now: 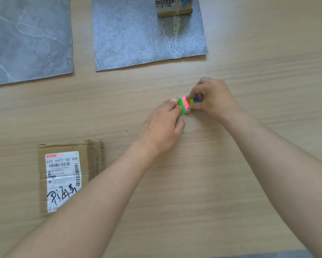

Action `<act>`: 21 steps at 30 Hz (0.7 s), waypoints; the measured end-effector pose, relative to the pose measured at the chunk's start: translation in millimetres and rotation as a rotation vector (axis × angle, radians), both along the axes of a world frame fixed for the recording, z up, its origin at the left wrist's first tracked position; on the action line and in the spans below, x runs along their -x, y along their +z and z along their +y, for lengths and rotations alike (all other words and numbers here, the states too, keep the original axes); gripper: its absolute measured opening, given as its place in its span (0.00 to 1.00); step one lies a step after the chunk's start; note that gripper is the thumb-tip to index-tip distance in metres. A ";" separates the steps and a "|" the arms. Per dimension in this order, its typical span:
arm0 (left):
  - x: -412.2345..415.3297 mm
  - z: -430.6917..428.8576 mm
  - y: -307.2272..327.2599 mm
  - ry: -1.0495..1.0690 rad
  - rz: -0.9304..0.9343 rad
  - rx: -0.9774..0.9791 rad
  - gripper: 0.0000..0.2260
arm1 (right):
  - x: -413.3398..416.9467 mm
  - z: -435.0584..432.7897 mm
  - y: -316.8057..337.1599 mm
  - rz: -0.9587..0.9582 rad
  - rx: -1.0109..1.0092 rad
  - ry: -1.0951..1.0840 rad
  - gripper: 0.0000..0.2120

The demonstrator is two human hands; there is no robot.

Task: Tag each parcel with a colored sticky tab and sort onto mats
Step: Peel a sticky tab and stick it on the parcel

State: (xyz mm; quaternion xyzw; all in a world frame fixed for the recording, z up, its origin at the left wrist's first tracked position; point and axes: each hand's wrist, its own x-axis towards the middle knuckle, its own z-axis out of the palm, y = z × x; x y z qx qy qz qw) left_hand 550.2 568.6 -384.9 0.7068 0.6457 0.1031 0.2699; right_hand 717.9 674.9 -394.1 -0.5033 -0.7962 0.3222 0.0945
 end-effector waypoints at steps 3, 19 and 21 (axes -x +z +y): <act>-0.1 1.8 -0.4 -0.031 0.037 0.006 0.24 | 2.5 5.4 0.9 -0.055 -0.003 0.073 0.18; 4.8 -0.2 7.1 -0.053 0.058 0.025 0.21 | -8.2 -9.5 -3.1 -0.004 -0.196 0.308 0.06; 4.8 -0.3 7.8 -0.057 0.056 0.019 0.20 | -8.3 -12.5 -4.0 0.003 -0.213 0.307 0.10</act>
